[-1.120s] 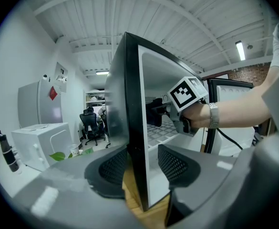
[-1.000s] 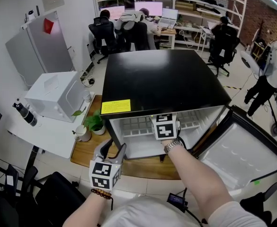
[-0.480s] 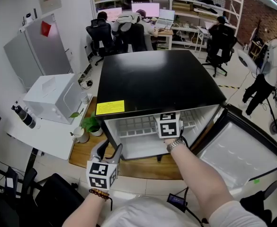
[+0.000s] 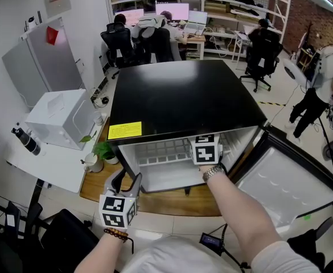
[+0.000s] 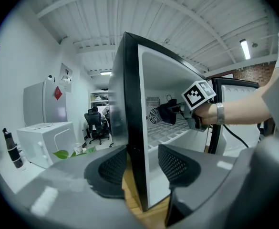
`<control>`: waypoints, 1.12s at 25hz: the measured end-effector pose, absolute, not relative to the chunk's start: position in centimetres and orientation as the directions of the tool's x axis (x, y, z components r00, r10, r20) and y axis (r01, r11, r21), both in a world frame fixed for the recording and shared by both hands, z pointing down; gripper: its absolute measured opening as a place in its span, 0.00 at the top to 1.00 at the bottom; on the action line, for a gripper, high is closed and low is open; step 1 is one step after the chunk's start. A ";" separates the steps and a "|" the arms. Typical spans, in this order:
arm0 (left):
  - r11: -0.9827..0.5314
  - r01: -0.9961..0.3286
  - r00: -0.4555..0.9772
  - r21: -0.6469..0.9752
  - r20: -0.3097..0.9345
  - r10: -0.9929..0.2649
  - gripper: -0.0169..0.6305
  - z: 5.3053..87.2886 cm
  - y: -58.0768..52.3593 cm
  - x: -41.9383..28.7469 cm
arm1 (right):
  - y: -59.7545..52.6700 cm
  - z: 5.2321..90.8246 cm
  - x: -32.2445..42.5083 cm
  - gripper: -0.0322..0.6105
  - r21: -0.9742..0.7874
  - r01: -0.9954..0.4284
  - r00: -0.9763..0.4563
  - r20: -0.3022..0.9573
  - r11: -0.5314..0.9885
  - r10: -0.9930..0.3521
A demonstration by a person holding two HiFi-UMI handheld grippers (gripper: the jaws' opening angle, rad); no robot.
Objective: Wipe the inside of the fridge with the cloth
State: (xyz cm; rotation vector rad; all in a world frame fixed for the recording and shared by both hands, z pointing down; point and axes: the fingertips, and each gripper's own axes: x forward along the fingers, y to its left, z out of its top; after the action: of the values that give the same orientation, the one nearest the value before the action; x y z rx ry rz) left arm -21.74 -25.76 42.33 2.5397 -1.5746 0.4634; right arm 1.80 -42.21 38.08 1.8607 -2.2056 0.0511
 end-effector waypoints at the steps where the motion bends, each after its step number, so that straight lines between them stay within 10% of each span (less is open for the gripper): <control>1: -0.451 -0.891 0.411 -0.060 0.317 -0.855 0.66 42.4 -25.8 -21.8 | -42.2 38.1 2.0 0.72 0.135 -0.974 -0.148 0.215 0.179 -0.965; 28: -0.426 -0.904 0.391 -0.048 0.311 -0.866 0.65 42.3 -25.8 -21.7 | -41.8 38.7 8.2 0.72 0.122 -0.992 -0.006 0.254 0.039 -0.967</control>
State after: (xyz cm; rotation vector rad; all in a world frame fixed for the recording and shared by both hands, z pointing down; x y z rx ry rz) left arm -21.66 -25.85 42.33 2.5105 -1.6062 0.4403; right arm 8.24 -41.83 38.70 2.0047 -2.0511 0.1312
